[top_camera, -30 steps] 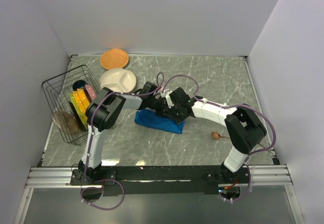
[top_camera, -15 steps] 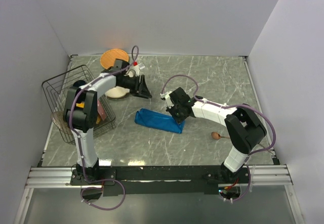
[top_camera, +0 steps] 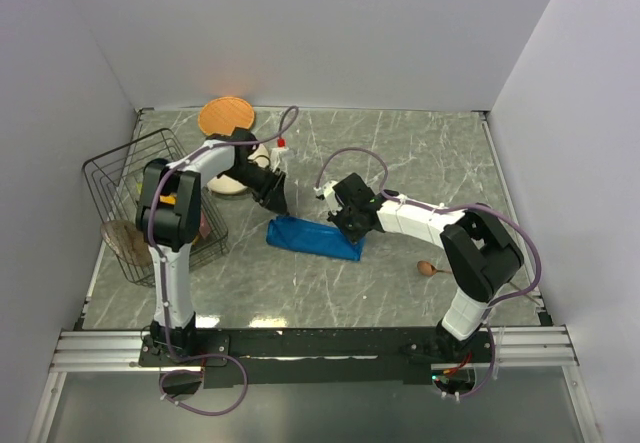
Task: Fold the napkin into a case and place the utensils inside
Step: Stuff the top corner of the smaller-rectangle-folded napkin into the folded napkin.
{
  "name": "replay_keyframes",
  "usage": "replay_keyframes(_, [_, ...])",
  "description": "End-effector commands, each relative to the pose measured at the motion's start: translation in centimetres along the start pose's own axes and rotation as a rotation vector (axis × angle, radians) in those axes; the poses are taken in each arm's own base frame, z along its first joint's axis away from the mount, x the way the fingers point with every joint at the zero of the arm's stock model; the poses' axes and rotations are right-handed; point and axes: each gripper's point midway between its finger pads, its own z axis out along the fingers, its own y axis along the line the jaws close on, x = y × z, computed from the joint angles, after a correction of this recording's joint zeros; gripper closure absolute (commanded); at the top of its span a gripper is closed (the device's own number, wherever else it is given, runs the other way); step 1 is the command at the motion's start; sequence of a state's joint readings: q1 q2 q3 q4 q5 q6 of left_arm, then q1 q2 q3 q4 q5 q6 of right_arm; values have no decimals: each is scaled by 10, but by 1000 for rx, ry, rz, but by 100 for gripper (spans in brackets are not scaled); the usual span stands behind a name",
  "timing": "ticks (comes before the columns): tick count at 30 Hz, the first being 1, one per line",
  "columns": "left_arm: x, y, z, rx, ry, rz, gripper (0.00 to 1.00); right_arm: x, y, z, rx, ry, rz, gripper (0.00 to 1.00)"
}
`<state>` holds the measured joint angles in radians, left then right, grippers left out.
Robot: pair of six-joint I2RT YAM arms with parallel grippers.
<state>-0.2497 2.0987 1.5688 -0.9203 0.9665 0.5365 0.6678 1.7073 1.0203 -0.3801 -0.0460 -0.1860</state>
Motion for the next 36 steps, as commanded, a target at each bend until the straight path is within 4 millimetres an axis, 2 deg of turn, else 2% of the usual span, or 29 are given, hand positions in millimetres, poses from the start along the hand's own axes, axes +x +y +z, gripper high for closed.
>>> replay_keyframes(1, [-18,-1,8,28,11,165,47,-22,-6,-1,40,-69,-50,100])
replay_keyframes(7, [-12,-6,24,81,76,192,47,-27,-7,1,51,-85,-87,100])
replay_keyframes(16, [0,-10,36,114,109,180,46,-32,-6,1,49,-99,-100,100])
replay_keyframes(27, [8,-2,50,112,143,155,45,-35,-1,0,61,-104,-120,100])
replay_keyframes(31, [13,-8,53,135,159,159,47,-33,-3,1,66,-95,-114,100])
replay_keyframes(36, [18,-14,53,155,156,162,54,-34,-1,1,64,-93,-112,100])
